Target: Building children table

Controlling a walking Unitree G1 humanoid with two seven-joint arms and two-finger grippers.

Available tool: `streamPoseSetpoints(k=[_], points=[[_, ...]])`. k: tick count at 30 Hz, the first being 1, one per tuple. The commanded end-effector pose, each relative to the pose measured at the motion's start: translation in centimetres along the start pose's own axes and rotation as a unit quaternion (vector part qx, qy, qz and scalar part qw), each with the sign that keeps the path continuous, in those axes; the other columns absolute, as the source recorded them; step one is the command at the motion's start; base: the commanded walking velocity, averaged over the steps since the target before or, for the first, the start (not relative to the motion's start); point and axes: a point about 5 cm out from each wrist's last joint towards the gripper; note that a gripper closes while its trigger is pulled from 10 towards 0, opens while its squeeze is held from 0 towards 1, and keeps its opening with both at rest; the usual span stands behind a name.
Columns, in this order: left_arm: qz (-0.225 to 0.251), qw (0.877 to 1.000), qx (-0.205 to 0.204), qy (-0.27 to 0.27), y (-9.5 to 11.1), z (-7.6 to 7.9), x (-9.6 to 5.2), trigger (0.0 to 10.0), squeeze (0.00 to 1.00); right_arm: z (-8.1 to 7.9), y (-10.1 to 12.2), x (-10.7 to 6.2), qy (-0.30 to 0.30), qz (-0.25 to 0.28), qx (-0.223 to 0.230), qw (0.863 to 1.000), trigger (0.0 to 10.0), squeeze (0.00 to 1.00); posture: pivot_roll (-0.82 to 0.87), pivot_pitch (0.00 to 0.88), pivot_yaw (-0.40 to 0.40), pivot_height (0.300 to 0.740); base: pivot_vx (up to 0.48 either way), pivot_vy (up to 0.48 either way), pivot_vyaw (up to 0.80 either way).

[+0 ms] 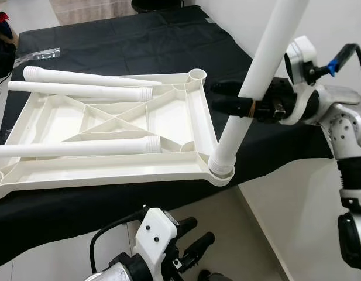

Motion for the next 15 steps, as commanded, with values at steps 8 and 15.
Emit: streamPoseSetpoints(k=[8,15], points=[[-0.011,1.000,-0.004,-0.006,-0.6,0.0,-0.1,10.0,0.00,-1.1,-0.6,1.1,0.030,-0.009,-0.006,0.999,10.0,0.00,0.10,0.187,-0.021,0.740,0.000,0.000,0.00],[-0.009,1.000,0.000,-0.006,-0.5,0.0,-0.1,10.0,0.00,-0.8,-1.3,1.0,0.014,-0.024,-0.001,1.000,10.0,0.00,0.10,0.182,-0.022,0.740,0.000,0.000,0.00]])
Point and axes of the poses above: a point about 5 cm out from each wrist's last joint towards the gripper, its own x axis pointing out of the wrist towards the gripper, its own y axis along the axis of the wrist's last joint, z = x × y, and after that the axes turned 13 degrees about x, right-handed
